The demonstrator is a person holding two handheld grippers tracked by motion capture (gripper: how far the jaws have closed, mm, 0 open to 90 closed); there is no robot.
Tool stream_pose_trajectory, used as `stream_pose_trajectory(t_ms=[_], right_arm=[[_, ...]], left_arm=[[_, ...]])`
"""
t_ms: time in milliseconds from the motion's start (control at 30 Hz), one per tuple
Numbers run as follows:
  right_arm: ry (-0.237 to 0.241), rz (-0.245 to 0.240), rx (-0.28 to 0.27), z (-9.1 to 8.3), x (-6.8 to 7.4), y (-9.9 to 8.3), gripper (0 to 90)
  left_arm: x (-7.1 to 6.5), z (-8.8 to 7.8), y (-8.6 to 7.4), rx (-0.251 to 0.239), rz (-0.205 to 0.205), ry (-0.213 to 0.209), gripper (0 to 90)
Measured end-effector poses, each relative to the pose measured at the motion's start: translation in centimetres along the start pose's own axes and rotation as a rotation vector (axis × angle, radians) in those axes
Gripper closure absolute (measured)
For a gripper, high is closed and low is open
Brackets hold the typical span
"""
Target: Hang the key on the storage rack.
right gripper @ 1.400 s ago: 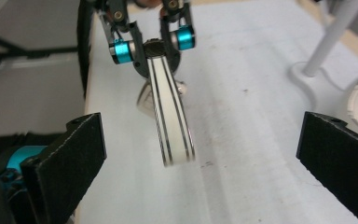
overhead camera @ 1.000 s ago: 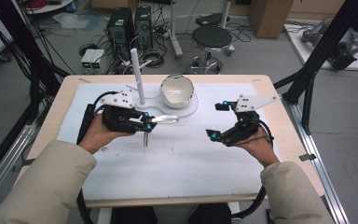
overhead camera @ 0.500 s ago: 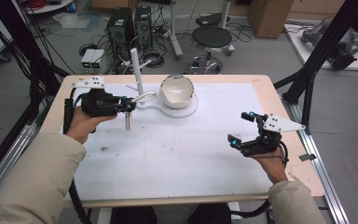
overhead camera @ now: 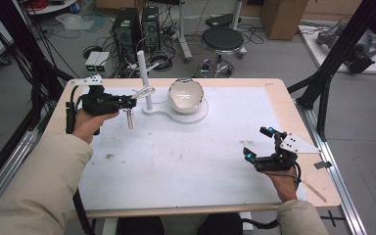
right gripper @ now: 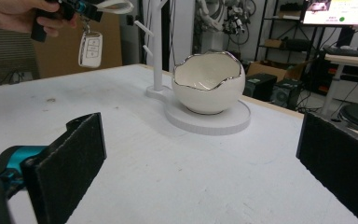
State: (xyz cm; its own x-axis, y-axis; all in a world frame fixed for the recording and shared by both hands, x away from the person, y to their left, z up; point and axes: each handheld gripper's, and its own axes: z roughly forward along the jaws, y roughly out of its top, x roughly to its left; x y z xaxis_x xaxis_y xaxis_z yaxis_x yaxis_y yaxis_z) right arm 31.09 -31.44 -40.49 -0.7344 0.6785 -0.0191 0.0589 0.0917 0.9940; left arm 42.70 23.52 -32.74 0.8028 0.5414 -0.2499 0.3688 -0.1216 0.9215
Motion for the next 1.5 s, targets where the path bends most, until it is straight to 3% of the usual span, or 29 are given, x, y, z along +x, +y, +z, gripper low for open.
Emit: stream_pose_trajectory(t_ms=[200, 333, 467, 933, 1433, 1500], right_arm=[[-0.002, -0.024, -0.005, 0.1, 0.2, -1.0, 0.4], [-0.012, -0.001, -0.007, 0.4, 0.3, -1.7, 0.4], [-0.025, -0.022, -0.016, 0.6, 0.7, -2.3, 0.4], [-0.049, 0.038, -0.030, 0.7, 0.8, -4.5, 0.4], [-0.057, 0.036, -0.030, 0.7, 0.8, -4.5, 0.4], [-0.058, 0.036, -0.031, 0.8, 0.8, -4.5, 0.4]], left_arm=[[1.1, 0.1, -0.4, -0.013, -0.052, 0.026, 74.3], [1.7, 0.4, -0.6, -0.015, -0.073, 0.036, 74.3], [2.3, 0.6, -0.9, -0.006, -0.084, 0.046, 74.3], [4.1, 1.2, -1.9, -0.006, -0.124, 0.097, 74.3], [4.7, 2.5, -2.6, 0.036, -0.114, 0.133, 73.7], [4.6, 2.6, -2.6, 0.054, -0.084, 0.160, 73.2]])
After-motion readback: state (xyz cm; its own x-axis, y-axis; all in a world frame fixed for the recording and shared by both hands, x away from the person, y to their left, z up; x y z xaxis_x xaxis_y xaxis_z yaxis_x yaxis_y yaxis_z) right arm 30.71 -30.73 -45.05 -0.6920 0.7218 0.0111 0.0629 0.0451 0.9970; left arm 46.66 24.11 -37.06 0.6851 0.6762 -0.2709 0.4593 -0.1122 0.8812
